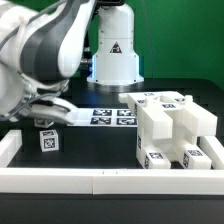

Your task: Assemble chair

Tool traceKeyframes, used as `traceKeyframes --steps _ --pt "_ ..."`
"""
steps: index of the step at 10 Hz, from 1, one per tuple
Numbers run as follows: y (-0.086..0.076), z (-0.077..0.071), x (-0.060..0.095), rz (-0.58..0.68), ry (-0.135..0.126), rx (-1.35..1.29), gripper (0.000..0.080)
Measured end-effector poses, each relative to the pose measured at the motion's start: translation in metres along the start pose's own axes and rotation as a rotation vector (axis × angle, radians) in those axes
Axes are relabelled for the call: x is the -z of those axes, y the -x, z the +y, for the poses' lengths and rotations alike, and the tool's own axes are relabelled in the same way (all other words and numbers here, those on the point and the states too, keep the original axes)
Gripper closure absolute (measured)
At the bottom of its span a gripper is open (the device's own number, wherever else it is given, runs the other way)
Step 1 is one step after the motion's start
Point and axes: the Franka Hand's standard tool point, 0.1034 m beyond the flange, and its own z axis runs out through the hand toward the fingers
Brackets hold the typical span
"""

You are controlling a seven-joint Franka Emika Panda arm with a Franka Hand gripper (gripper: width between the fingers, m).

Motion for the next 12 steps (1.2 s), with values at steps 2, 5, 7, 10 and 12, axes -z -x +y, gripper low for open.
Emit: traceKeyframes --steps 2,5,7,10,12 --pt "0.031 -0.026 0.045 0.15 -0.008 0.059 0.0519" --pt "0.031 -0.028 0.063 0.363 0.02 0.13 0.0518" --pt "0.026 -0.03 0.072 0.511 0.028 0.131 0.0518" --pt "0.053 -0.108 0.123 0.749 0.021 0.21 0.0518" --pt "0.07 -0.155 0.13 0.95 0.007 0.258 0.0518"
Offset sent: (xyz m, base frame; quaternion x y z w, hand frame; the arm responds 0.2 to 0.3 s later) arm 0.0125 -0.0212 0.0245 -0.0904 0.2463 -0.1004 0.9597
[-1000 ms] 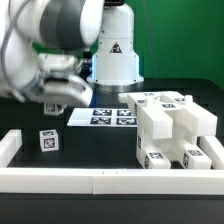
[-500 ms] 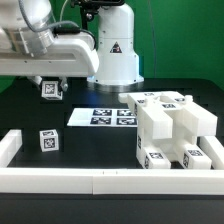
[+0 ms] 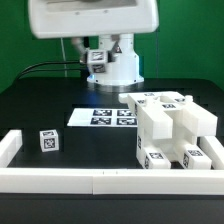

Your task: Assemble chair

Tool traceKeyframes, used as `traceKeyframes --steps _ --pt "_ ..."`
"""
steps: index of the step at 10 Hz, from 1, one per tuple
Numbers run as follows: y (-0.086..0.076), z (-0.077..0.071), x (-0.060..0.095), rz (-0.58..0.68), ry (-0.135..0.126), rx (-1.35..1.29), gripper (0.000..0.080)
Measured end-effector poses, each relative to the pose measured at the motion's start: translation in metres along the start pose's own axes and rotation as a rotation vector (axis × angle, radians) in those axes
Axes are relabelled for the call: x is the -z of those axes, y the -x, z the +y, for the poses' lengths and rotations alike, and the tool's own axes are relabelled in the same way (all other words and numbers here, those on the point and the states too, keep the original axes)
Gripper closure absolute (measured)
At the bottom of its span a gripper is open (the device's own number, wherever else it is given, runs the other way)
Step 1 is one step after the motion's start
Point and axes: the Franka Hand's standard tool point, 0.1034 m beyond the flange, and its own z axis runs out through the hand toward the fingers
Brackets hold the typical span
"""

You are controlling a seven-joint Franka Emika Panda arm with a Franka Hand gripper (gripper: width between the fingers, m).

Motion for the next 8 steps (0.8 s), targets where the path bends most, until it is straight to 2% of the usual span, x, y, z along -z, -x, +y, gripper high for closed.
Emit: traceKeyframes --steps 1,3,5,6,7,8 --pt "0.004 -0.007 -0.004 0.085 0.014 0.0 0.0518" --pt "0.001 0.001 -0.006 0.221 0.034 0.004 0.0518" --pt "-0.002 0.002 -0.003 0.358 0.061 0.004 0.0518" --pt "-0.004 -0.017 -0.008 0.394 0.063 0.0 0.0518" --pt "-0.01 -0.041 -0.02 0.402 0.07 0.03 0.0518" --pt "-0.014 -0.069 -0.031 0.407 0.064 0.039 0.0518"
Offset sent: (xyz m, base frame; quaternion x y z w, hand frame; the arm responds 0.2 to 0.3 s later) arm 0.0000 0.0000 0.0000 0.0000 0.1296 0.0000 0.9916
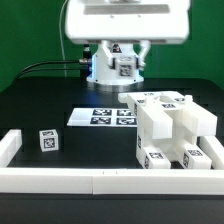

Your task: Assemble chair

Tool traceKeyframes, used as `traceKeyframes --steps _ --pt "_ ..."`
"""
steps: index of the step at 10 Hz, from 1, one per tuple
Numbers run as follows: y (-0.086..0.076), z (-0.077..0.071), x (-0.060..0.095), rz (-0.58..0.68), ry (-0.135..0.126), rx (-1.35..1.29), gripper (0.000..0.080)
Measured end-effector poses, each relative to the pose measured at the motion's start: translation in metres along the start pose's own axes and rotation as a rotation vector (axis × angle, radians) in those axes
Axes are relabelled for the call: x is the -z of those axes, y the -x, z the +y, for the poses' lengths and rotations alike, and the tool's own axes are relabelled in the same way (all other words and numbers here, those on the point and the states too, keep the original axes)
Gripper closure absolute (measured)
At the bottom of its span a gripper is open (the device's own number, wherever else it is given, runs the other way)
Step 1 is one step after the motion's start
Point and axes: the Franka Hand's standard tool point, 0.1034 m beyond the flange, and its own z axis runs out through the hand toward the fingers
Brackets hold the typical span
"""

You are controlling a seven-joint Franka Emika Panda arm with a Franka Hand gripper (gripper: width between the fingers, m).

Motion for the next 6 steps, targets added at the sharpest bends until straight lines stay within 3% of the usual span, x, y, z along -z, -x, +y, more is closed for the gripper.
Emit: traceKeyframes --steps 1,2,5,6 --pt "0.001 -0.016 0.003 0.006 -0.012 0.026 0.0518" --pt "0.001 -0.01 0.002 0.005 -0.005 0.024 0.0518" --pt "0.002 -0.013 0.002 0.006 -0.008 0.023 0.0518" --pt "0.0 -0.028 0.004 0.033 -0.018 0.04 0.0518"
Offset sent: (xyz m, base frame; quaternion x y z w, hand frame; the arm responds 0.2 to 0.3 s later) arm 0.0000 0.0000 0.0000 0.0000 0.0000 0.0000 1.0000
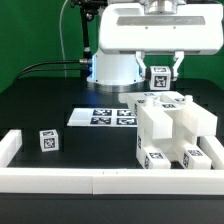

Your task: Assemble chair

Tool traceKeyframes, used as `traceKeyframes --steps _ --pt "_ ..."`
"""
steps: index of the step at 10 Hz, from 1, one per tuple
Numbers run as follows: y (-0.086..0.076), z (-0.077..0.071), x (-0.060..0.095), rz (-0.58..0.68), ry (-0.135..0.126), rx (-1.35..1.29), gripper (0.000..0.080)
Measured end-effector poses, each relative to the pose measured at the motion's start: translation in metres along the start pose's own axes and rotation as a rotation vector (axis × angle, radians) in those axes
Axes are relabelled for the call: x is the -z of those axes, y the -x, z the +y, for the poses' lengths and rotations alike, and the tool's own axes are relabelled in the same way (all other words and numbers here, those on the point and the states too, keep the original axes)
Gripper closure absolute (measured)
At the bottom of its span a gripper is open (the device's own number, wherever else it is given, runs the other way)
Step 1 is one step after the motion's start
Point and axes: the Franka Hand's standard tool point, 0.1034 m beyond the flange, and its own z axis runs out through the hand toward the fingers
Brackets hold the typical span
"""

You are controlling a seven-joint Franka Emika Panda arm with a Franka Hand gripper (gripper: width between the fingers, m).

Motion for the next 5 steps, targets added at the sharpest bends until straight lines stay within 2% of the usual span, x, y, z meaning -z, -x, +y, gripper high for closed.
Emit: traceKeyframes --steps 1,2,5 --pt "-0.005 -0.008 0.001 0.043 0.001 0.024 0.0518" --pt "-0.005 -0.008 -0.001 0.053 0.005 0.03 0.0518" --pt "0.003 -0.023 -0.007 0.063 0.002 0.056 0.0518"
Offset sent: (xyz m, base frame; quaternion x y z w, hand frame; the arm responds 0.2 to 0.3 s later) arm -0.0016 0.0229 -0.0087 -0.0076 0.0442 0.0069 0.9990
